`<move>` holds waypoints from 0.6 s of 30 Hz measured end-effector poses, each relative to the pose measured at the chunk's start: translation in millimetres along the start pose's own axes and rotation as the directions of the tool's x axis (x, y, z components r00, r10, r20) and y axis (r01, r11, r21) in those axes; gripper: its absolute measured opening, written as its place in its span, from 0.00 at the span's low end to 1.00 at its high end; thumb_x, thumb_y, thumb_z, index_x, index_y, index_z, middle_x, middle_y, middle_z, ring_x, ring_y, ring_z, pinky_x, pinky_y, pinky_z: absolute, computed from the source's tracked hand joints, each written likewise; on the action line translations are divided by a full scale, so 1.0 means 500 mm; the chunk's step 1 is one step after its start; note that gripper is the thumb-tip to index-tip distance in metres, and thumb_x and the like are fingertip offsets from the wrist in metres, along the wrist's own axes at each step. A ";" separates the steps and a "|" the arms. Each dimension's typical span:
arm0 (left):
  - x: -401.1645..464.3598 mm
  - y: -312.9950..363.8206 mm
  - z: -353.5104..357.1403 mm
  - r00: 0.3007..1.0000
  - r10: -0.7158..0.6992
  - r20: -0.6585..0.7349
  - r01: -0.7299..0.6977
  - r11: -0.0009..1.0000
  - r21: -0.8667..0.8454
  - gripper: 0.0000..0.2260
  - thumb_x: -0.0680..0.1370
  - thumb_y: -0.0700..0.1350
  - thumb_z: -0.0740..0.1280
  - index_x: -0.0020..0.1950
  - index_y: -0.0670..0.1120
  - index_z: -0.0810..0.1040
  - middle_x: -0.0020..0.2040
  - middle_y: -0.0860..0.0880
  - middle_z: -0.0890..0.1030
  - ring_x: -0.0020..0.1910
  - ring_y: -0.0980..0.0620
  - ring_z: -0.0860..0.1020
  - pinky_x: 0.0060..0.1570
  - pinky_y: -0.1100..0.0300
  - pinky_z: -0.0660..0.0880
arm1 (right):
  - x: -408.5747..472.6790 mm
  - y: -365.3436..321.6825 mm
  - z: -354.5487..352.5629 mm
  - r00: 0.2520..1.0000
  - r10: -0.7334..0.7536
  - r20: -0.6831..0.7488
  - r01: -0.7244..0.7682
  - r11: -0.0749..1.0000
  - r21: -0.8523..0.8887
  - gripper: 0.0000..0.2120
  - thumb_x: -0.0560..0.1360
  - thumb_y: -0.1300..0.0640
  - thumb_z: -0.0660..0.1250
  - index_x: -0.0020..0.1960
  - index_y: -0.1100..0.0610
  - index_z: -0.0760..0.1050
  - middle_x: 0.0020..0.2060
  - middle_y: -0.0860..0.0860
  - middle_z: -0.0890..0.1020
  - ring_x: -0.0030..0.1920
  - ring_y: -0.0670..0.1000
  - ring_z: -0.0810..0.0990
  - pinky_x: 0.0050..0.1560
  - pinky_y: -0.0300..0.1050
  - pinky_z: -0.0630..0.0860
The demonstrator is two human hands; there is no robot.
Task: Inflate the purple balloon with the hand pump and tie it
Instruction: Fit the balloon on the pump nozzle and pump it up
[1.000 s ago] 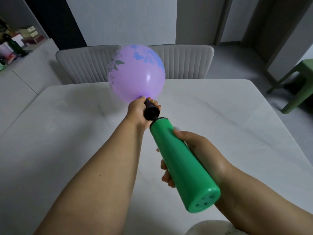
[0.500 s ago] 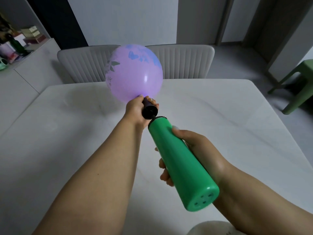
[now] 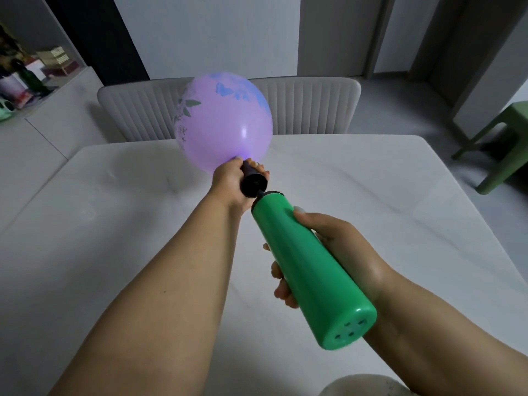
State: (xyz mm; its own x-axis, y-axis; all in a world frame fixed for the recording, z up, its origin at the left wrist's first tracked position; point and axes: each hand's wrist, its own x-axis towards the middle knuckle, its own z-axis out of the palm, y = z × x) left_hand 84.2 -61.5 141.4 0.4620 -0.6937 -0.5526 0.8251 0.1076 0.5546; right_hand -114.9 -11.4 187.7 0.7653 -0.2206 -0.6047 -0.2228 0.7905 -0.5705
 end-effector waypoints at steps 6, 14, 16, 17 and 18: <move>-0.008 -0.037 0.024 0.999 -0.038 -0.005 0.038 0.994 0.102 0.19 0.83 0.47 0.50 0.33 0.45 0.65 0.20 0.50 0.68 0.17 0.54 0.66 0.26 0.68 0.66 | 0.031 -0.030 0.010 0.991 -0.059 -0.118 0.057 0.998 -0.019 0.22 0.76 0.46 0.61 0.54 0.66 0.73 0.29 0.61 0.79 0.22 0.59 0.79 0.25 0.43 0.78; 0.001 -0.002 0.004 1.000 0.002 -0.005 -0.002 1.000 0.016 0.18 0.83 0.45 0.50 0.35 0.43 0.65 0.21 0.50 0.70 0.17 0.54 0.70 0.26 0.69 0.71 | -0.007 -0.003 0.001 1.000 0.004 0.007 -0.004 1.000 0.001 0.23 0.75 0.45 0.60 0.52 0.66 0.73 0.28 0.61 0.79 0.22 0.59 0.79 0.25 0.43 0.78; -0.006 -0.014 0.021 1.000 -0.003 -0.003 0.003 1.000 0.008 0.18 0.84 0.45 0.50 0.34 0.44 0.63 0.25 0.50 0.69 0.24 0.55 0.68 0.33 0.66 0.71 | 0.003 -0.026 0.005 0.999 -0.025 -0.040 0.025 1.000 0.009 0.22 0.76 0.46 0.59 0.51 0.67 0.73 0.27 0.62 0.78 0.21 0.59 0.78 0.24 0.43 0.78; -0.008 -0.020 0.029 1.000 -0.014 0.002 0.014 1.000 0.011 0.19 0.84 0.45 0.50 0.34 0.44 0.63 0.25 0.50 0.68 0.26 0.55 0.66 0.36 0.65 0.70 | 0.011 -0.037 0.008 0.996 -0.045 -0.070 0.046 0.999 0.000 0.22 0.76 0.47 0.60 0.52 0.67 0.73 0.27 0.62 0.79 0.21 0.59 0.78 0.24 0.43 0.77; -0.010 -0.025 0.035 1.000 -0.021 0.009 0.021 0.999 0.035 0.19 0.84 0.46 0.50 0.33 0.44 0.64 0.22 0.50 0.69 0.25 0.55 0.66 0.34 0.66 0.70 | 0.018 -0.044 0.011 0.994 -0.063 -0.095 0.062 0.998 -0.013 0.22 0.76 0.47 0.60 0.53 0.66 0.72 0.27 0.62 0.79 0.22 0.59 0.79 0.24 0.43 0.77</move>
State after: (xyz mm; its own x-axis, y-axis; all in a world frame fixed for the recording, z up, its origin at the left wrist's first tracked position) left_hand 66.0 -71.8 147.9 0.4414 -0.7019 -0.5590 0.8228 0.0680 0.5643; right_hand -99.6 -27.3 197.8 0.7171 -0.3229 -0.6176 -0.1829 0.7680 -0.6138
